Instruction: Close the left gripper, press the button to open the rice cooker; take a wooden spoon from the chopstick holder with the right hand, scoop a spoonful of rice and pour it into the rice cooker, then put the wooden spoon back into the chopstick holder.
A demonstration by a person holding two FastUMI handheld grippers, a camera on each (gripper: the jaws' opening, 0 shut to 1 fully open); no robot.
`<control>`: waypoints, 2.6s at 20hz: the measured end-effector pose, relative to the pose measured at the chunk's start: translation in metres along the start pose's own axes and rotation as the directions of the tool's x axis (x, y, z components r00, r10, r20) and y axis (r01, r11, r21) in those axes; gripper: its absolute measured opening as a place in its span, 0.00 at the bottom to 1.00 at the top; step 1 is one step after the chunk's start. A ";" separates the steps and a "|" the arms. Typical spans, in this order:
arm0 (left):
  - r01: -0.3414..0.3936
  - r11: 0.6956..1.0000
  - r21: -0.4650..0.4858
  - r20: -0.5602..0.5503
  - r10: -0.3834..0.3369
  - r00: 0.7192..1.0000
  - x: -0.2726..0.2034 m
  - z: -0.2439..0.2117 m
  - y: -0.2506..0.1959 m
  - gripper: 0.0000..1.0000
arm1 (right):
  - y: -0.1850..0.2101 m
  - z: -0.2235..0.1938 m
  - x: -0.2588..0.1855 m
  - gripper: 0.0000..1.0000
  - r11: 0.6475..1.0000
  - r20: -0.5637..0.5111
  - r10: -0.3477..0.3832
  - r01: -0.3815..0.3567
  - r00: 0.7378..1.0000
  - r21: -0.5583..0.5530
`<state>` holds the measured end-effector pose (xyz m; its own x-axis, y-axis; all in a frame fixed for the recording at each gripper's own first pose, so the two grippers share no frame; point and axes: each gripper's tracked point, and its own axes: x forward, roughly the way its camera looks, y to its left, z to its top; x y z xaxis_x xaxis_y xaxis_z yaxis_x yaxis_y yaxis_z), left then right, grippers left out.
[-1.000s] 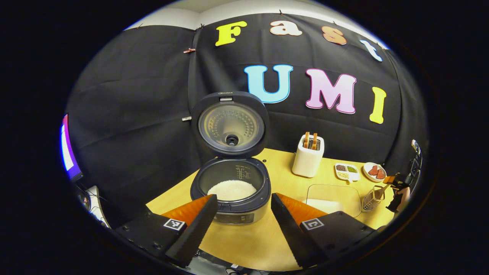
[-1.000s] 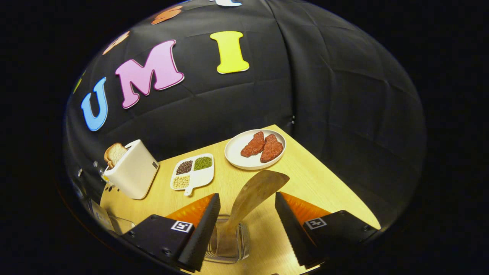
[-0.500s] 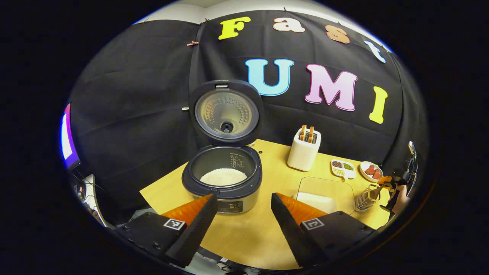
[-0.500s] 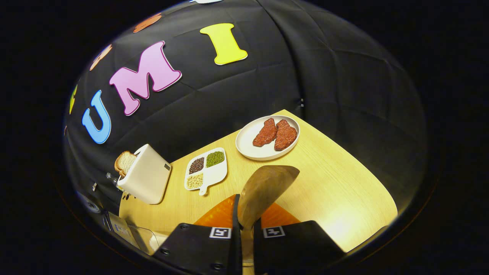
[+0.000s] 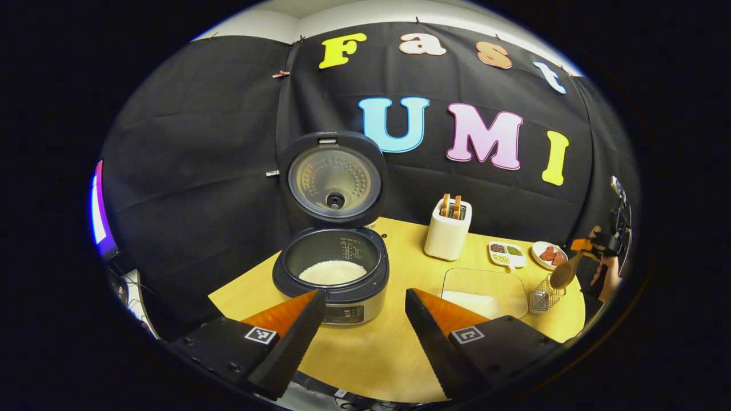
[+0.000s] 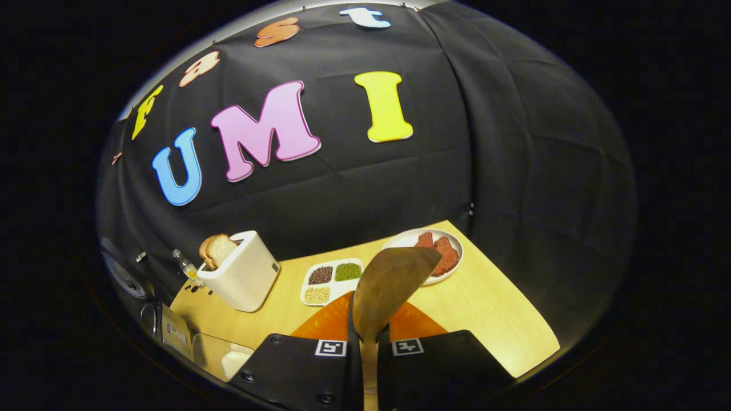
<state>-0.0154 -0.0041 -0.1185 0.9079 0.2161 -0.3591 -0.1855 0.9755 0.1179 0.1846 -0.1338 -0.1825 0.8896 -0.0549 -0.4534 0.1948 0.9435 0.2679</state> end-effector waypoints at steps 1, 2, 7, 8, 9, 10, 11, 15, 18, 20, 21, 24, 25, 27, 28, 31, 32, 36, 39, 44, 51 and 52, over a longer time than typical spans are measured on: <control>0.006 1.000 -0.007 0.001 -0.006 1.000 0.000 0.001 0.004 0.95 | 0.009 0.007 -0.007 0.10 1.000 0.017 0.012 -0.012 1.000 0.008; 0.012 1.000 -0.016 0.005 -0.012 1.000 -0.001 0.002 0.007 0.95 | 0.019 0.012 -0.013 0.14 1.000 0.026 0.026 -0.027 0.999 0.016; 0.035 0.998 -0.057 0.005 -0.034 0.999 0.002 -0.004 0.030 0.96 | 0.081 0.010 -0.040 0.14 0.990 0.002 0.132 -0.132 0.991 0.039; 0.036 0.997 -0.065 0.000 -0.036 0.999 0.003 -0.006 0.035 0.95 | 0.092 0.009 -0.043 0.14 0.989 0.005 0.146 -0.147 0.989 0.030; 0.038 0.997 -0.071 -0.003 -0.039 0.999 0.004 -0.009 0.040 0.95 | 0.103 0.008 -0.046 0.14 0.987 0.009 0.159 -0.159 0.987 0.014; 0.040 0.996 -0.076 -0.006 -0.040 0.999 0.004 -0.011 0.045 0.95 | 0.115 0.005 -0.050 0.13 0.985 0.006 0.175 -0.175 0.985 0.001; 0.043 0.996 -0.079 -0.010 -0.044 0.999 0.006 -0.012 0.050 0.95 | 0.127 -0.001 -0.053 0.14 0.982 -0.006 0.190 -0.190 0.982 -0.005; 0.041 0.997 -0.070 -0.043 -0.044 0.998 0.010 -0.023 0.068 0.95 | 0.169 -0.029 -0.061 0.14 0.970 -0.031 0.242 -0.243 0.970 -0.025; 0.036 0.994 -0.108 -0.050 -0.042 0.998 0.013 -0.020 0.077 0.96 | 0.188 -0.065 -0.056 0.14 0.962 -0.079 0.250 -0.257 0.965 -0.094; 0.041 0.989 -0.142 -0.054 -0.049 0.997 0.015 -0.020 0.080 0.95 | 0.195 -0.089 -0.048 0.14 0.958 -0.100 0.237 -0.249 0.966 -0.142; 0.045 0.987 -0.153 -0.053 -0.054 0.997 0.018 -0.019 0.081 0.95 | 0.197 -0.100 -0.043 0.14 0.958 -0.105 0.226 -0.240 0.969 -0.158; 0.049 0.985 -0.164 -0.065 -0.061 0.996 0.025 -0.028 0.089 0.95 | 0.192 -0.126 -0.029 0.14 0.956 -0.105 0.168 -0.188 0.980 -0.227; 0.056 0.985 -0.165 -0.073 -0.068 0.995 0.027 -0.033 0.089 0.96 | 0.190 -0.131 -0.025 0.14 0.952 -0.099 0.151 -0.172 0.984 -0.253; 0.060 0.985 -0.159 -0.086 -0.075 0.993 0.028 -0.043 0.094 0.95 | 0.191 -0.142 -0.020 0.14 0.952 -0.103 0.132 -0.155 0.986 -0.264; 0.060 0.986 -0.158 -0.092 -0.075 0.993 0.028 -0.047 0.097 0.95 | 0.189 -0.149 -0.018 0.14 0.956 -0.109 0.119 -0.144 0.987 -0.257; 0.068 0.980 -0.185 -0.112 -0.089 0.990 0.027 -0.057 0.103 0.95 | 0.188 -0.166 -0.014 0.14 0.961 -0.124 0.077 -0.106 0.989 -0.256; 0.070 0.978 -0.196 -0.112 -0.093 0.989 0.026 -0.058 0.106 0.95 | 0.188 -0.168 -0.015 0.14 0.959 -0.116 0.061 -0.090 0.991 -0.268; 0.058 0.976 -0.208 -0.110 -0.082 0.991 0.032 -0.058 0.125 0.95 | 0.212 -0.182 -0.014 0.14 0.959 -0.126 0.055 -0.088 0.990 -0.270; 0.046 0.977 -0.208 -0.089 -0.066 0.994 0.031 -0.050 0.137 0.95 | 0.239 -0.192 -0.017 0.14 0.971 -0.153 0.094 -0.124 0.984 -0.202; 0.032 0.974 -0.226 -0.087 -0.053 0.995 0.024 -0.053 0.146 0.95 | 0.277 -0.211 -0.020 0.14 0.978 -0.216 0.157 -0.182 0.964 -0.103; 0.014 0.967 -0.255 -0.093 -0.039 0.995 0.020 -0.059 0.152 0.95 | 0.292 -0.219 -0.027 0.14 0.972 -0.301 0.233 -0.207 0.925 0.115; 0.015 0.966 -0.257 -0.093 -0.040 0.995 0.020 -0.059 0.151 0.95 | 0.291 -0.219 -0.028 0.14 0.970 -0.315 0.233 -0.198 0.920 0.138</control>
<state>-0.0476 0.1504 -0.1627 0.8757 0.1797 -0.4481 -0.2623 0.9563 -0.1290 0.1263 0.2137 -0.2782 0.7338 0.2718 -0.6226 0.0695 0.8816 0.4669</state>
